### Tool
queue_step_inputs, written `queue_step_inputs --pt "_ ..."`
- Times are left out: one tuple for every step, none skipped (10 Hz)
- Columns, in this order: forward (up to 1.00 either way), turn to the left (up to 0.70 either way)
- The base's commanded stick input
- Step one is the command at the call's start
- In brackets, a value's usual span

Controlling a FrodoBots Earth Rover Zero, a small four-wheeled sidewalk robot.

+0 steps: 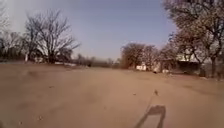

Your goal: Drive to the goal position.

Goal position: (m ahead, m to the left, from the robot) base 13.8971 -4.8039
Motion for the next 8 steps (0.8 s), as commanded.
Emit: queue_step_inputs --pt "0.7 0.0" --pt "0.7 0.0" --pt "0.7 0.0" --pt "0.7 0.0" --pt "0.7 0.0" --pt "0.7 0.0" --pt "0.7 0.0" --pt "0.7 0.0"
